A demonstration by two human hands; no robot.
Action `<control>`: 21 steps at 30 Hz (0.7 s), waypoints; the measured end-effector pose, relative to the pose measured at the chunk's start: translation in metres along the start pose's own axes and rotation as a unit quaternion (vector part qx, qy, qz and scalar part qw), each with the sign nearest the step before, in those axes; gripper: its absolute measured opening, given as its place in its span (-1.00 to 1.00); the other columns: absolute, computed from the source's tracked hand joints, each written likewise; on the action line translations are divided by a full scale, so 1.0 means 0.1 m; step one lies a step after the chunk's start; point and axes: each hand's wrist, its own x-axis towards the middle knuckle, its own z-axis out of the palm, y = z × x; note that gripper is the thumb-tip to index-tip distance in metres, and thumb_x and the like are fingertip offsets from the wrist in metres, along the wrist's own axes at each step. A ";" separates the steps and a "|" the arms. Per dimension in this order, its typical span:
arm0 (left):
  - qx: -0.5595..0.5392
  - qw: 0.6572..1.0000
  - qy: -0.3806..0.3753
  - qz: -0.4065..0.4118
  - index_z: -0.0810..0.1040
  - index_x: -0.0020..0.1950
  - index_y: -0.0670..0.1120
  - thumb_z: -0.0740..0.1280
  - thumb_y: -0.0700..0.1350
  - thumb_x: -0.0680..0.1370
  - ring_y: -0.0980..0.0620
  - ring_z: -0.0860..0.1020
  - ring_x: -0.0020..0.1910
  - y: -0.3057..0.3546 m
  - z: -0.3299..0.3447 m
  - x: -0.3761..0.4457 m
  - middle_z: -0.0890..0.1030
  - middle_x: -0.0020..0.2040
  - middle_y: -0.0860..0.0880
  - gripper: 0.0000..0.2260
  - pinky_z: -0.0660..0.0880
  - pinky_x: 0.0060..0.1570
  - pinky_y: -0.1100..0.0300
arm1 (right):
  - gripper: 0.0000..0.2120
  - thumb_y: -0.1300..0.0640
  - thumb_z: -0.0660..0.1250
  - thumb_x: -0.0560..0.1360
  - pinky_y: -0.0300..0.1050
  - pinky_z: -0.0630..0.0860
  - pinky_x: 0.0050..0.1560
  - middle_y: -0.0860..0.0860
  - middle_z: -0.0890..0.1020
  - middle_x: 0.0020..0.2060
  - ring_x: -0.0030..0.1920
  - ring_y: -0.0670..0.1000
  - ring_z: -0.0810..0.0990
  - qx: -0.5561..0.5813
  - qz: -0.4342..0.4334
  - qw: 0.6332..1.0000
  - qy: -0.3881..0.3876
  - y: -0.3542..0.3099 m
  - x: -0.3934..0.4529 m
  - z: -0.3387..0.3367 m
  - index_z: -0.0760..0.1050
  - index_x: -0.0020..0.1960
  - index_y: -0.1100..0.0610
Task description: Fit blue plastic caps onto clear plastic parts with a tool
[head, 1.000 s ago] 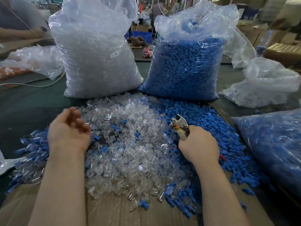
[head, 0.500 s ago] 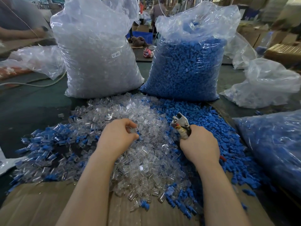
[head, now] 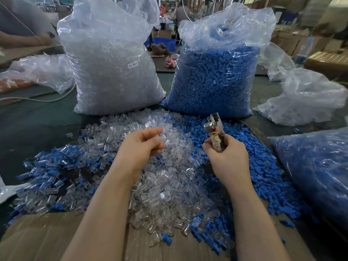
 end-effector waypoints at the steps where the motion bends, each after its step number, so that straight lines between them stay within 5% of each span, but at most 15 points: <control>1: -0.040 0.999 -0.026 -0.011 0.63 0.11 -0.05 0.28 -0.31 0.60 0.14 0.65 -0.23 0.02 0.01 -0.01 0.68 -0.26 -0.01 -0.78 0.57 -0.18 0.32 | -0.88 0.02 0.43 0.48 -0.11 0.39 -0.33 -0.07 0.58 -0.36 -0.35 -0.05 0.49 0.020 0.003 1.000 -0.002 0.00 0.00 0.00 0.55 -0.18 0.02; 6: -0.139 0.984 -0.103 -0.051 0.64 0.09 -0.22 0.26 -0.36 0.56 0.08 0.65 -0.21 0.07 0.12 -0.06 0.68 -0.22 -0.07 -0.80 0.63 -0.14 0.25 | -0.89 0.04 0.43 0.49 -0.06 0.46 -0.29 -0.06 0.60 -0.34 -0.33 -0.03 0.51 0.057 0.000 0.998 0.000 0.00 0.00 0.00 0.55 -0.19 0.01; 12: -0.138 0.985 -0.095 -0.035 0.65 -0.04 -0.21 0.49 -0.18 0.30 0.10 0.64 -0.22 0.07 0.25 -0.09 0.69 -0.22 -0.03 -0.74 0.61 -0.16 0.29 | -0.91 0.04 0.44 0.48 -0.03 0.52 -0.23 -0.09 0.61 -0.32 -0.29 -0.05 0.55 0.059 -0.017 0.998 0.012 0.00 0.01 0.02 0.56 -0.16 -0.01; 16: -0.098 0.993 -0.056 -0.020 0.66 -0.02 -0.18 0.44 -0.30 0.48 0.09 0.66 -0.21 0.04 0.34 -0.11 0.70 -0.25 -0.03 -0.90 0.63 -0.11 0.26 | -0.91 0.04 0.44 0.48 -0.01 0.54 -0.20 -0.09 0.61 -0.33 -0.29 -0.07 0.56 0.064 -0.025 0.997 0.016 0.00 0.00 0.02 0.55 -0.16 -0.01; 21: -0.117 0.990 -0.068 -0.025 0.66 0.04 -0.09 0.31 -0.31 0.59 0.14 0.63 -0.29 0.04 0.38 -0.12 0.68 -0.25 -0.02 -0.82 0.57 -0.25 0.31 | -0.91 0.05 0.43 0.48 0.06 0.55 -0.20 -0.06 0.61 -0.34 -0.31 -0.03 0.55 0.073 -0.036 0.997 0.016 -0.02 0.00 0.04 0.56 -0.16 0.02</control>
